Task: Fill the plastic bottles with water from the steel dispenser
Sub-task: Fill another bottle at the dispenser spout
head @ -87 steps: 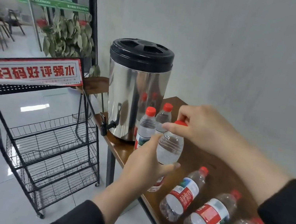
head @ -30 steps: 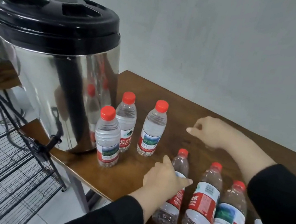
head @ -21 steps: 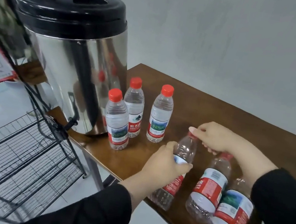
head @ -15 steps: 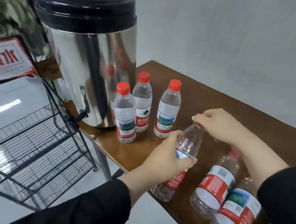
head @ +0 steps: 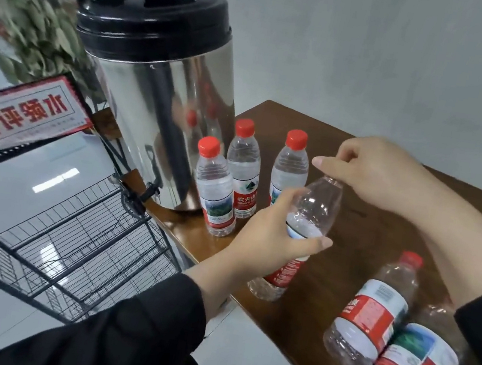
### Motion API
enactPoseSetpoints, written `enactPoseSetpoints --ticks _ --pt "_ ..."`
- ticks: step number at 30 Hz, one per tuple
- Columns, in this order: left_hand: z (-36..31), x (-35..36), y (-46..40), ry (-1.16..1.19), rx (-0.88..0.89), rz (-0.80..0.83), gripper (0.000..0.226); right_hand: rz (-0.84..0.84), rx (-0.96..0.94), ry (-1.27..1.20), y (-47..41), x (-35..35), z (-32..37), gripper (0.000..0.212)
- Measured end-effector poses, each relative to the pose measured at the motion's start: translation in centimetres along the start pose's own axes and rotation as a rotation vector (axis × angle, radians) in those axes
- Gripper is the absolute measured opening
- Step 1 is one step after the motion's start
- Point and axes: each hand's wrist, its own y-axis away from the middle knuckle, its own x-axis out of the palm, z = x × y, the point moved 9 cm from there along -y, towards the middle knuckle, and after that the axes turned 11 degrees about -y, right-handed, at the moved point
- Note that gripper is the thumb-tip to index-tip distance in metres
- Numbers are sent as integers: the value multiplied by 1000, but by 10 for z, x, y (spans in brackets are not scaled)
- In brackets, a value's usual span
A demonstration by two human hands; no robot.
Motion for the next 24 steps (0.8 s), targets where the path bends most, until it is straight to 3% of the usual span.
enactPoseSetpoints --ticks 5,11,14,20,24 --pt "9 -15 6 67 19 -43 78 -4 -74 -31 0 7 22 46" --pt "30 -31 25 135 14 -27 77 178 -231 -59 16 23 68 24" --pt "47 -47 38 163 33 -64 83 236 -280 -24 28 39 94 28" --pt "82 -73 70 172 89 -121 90 82 -236 7 36 76 130 46" --pt "114 -87 89 234 100 -111 84 112 -295 -21 50 109 155 30"
